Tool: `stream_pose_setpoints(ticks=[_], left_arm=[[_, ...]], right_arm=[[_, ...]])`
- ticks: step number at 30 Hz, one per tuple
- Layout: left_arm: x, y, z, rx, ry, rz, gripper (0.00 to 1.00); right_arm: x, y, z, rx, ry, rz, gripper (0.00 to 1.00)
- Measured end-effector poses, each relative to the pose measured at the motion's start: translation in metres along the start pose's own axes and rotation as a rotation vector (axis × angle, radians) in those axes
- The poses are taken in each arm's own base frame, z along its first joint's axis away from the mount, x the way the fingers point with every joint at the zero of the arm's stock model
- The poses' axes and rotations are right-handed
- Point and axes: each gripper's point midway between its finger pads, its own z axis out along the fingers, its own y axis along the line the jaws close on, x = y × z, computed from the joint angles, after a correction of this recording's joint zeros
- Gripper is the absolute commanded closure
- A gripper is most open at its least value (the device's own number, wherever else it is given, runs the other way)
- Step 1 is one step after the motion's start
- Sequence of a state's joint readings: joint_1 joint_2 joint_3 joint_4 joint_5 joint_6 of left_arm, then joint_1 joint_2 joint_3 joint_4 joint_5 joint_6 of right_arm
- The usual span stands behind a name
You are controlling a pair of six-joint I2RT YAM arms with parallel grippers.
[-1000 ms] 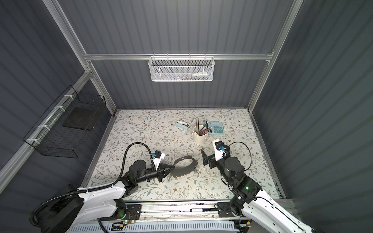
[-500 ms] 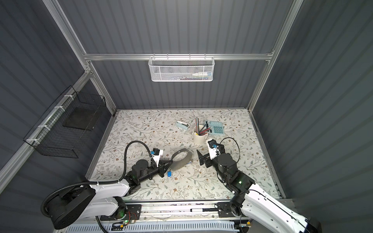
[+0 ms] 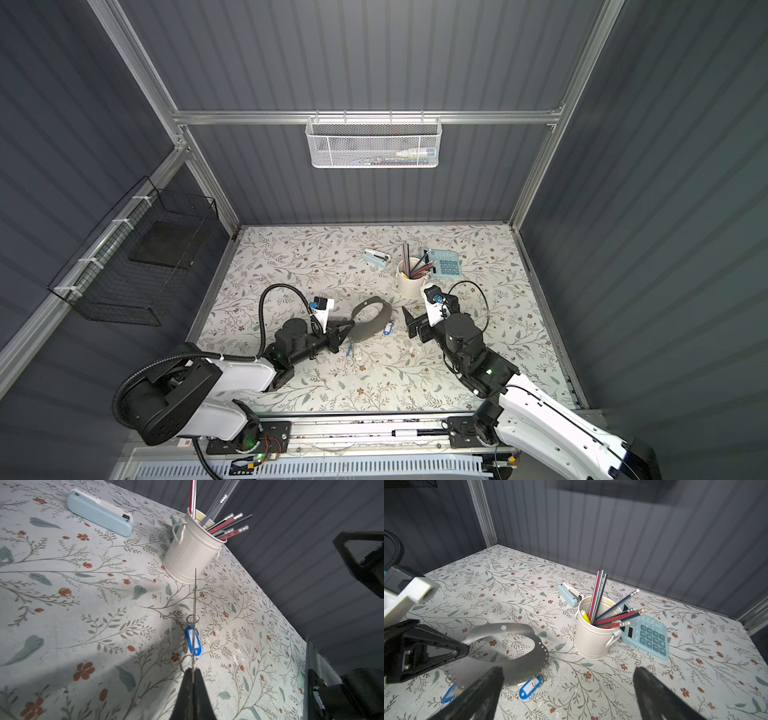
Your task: Put the keys on the keyring
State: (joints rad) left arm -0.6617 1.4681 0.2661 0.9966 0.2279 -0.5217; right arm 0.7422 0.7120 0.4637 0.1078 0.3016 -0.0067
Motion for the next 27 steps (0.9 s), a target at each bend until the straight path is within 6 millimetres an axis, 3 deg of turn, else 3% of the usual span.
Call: stream_pose_setpoints(ticks=[9,27], left_arm=[[-0.006,0.020,0.009,0.002,-0.023,-0.070,1.00],[-0.027,0.089,0.006,-0.020,-0.143,-0.266,0.99]], right_arm=[[0.007,0.003,0.005,-0.007,0.030,-0.010,0.01],[0.017,0.004,0.014,-0.009,0.073,-0.016,0.01]])
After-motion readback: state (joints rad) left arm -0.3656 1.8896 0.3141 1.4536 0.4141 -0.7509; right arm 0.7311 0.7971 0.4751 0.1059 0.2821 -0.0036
